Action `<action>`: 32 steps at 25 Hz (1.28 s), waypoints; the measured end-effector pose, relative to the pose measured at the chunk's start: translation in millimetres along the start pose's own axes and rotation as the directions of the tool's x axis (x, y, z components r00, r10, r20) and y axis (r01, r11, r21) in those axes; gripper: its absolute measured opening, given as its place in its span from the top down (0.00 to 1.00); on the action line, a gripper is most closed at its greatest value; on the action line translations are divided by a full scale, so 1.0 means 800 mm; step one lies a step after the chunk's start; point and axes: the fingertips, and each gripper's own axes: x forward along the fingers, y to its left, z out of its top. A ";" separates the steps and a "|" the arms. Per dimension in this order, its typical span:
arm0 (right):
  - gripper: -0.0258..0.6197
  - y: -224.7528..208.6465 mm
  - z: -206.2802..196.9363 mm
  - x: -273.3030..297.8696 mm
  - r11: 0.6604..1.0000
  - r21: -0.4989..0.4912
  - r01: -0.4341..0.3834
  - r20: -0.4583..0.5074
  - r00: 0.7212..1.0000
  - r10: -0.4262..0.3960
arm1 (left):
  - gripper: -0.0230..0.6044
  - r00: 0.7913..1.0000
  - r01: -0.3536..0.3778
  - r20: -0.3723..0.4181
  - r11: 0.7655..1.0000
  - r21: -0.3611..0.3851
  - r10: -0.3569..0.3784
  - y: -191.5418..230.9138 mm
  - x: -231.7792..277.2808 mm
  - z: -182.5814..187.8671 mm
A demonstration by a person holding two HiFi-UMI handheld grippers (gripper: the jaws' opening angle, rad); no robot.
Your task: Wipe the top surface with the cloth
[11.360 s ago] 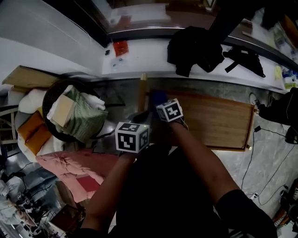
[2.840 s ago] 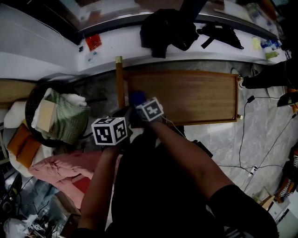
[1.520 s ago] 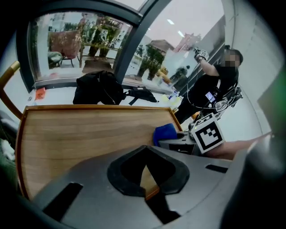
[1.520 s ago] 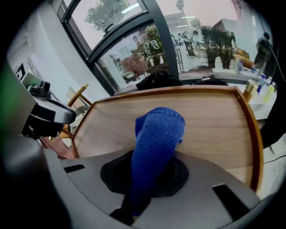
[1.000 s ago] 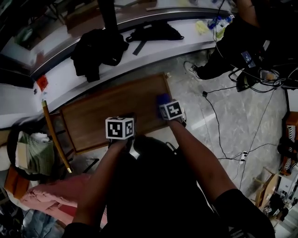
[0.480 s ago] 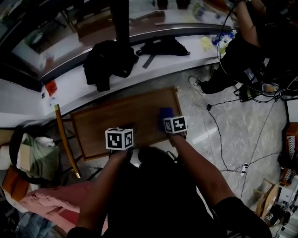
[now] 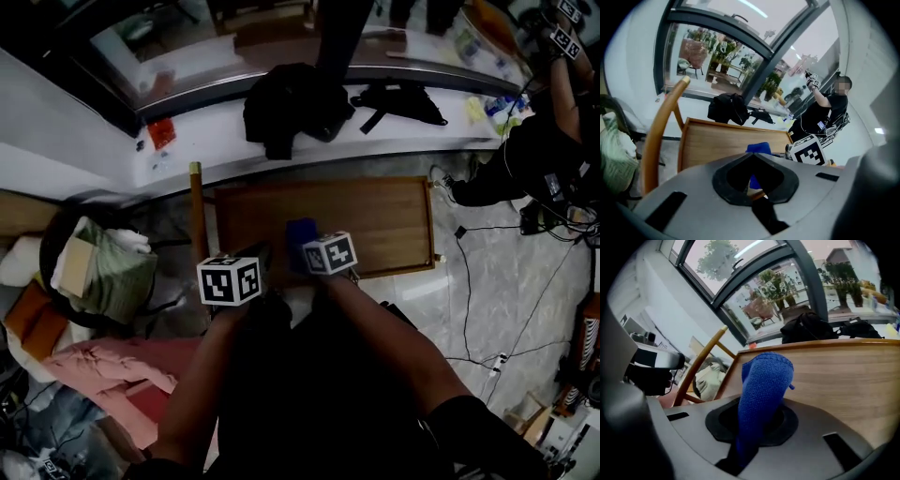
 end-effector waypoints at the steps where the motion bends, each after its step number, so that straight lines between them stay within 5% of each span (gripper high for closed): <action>1: 0.89 0.020 0.002 0.018 1.000 -0.010 -0.015 -0.007 1.000 0.015 | 0.95 1.000 -0.013 0.006 1.000 -0.002 0.013 0.016 -0.011 0.000; 12: 0.89 0.175 -0.019 0.146 0.986 -0.054 -0.157 -0.101 0.983 0.151 | 0.95 0.998 -0.066 0.021 0.997 -0.049 0.067 0.118 -0.088 -0.019; 32: 0.89 0.165 -0.054 0.162 0.988 -0.102 -0.118 -0.185 0.978 0.098 | 0.95 0.997 -0.073 -0.008 0.996 -0.044 0.073 0.111 -0.073 -0.029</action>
